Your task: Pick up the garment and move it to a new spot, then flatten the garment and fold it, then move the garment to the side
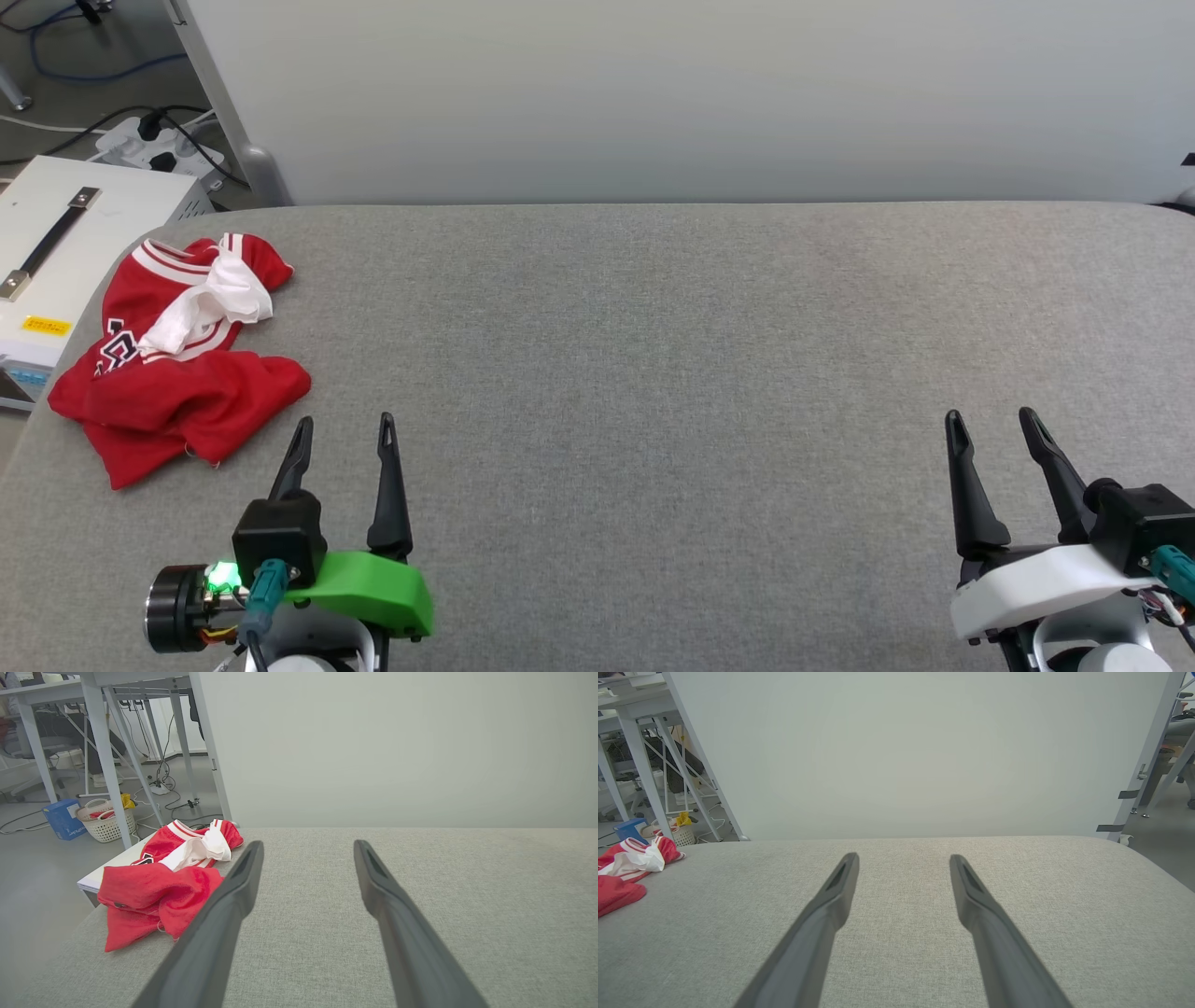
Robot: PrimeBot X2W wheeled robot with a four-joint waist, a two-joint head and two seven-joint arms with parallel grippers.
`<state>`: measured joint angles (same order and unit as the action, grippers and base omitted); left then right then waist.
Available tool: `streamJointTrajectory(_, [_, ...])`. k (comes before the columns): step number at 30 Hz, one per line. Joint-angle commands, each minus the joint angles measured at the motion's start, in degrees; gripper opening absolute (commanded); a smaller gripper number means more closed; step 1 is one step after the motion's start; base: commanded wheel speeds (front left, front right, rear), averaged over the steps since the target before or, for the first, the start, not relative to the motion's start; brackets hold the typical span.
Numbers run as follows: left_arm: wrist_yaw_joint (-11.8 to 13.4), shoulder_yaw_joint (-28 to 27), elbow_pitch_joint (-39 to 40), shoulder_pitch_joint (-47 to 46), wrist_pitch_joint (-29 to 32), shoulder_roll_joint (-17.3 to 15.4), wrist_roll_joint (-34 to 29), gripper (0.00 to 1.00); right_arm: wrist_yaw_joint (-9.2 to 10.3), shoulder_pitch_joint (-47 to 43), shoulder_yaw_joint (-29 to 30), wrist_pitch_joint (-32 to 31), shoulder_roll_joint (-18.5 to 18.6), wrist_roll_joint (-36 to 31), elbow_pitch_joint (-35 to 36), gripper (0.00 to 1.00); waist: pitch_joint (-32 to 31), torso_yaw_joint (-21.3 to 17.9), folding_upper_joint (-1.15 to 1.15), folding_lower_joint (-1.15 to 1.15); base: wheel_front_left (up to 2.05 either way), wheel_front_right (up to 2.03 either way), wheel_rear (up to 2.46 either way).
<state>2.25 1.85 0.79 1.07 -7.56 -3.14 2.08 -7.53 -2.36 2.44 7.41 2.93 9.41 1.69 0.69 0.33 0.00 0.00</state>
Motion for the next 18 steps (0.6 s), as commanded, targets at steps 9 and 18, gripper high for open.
streamJointTrajectory(9, [0.5, 0.6, -0.3, -0.1, -1.5, 0.2, 0.5, 1.00, 0.03, -1.4, 0.0, 1.7, 0.0, 1.3, 0.4, 1.00, 0.0, 0.1, 0.00, 0.00, 0.00, 0.00, 0.00])
streamJointTrajectory(18, [0.8, 1.1, -0.7, -0.1, -2.6, 0.2, 0.3, 1.00, 0.03, -1.9, 0.2, 2.8, 0.0, 1.6, 0.2, 1.00, 0.1, 0.2, 0.00, 0.00, 0.00, 0.00, 0.00])
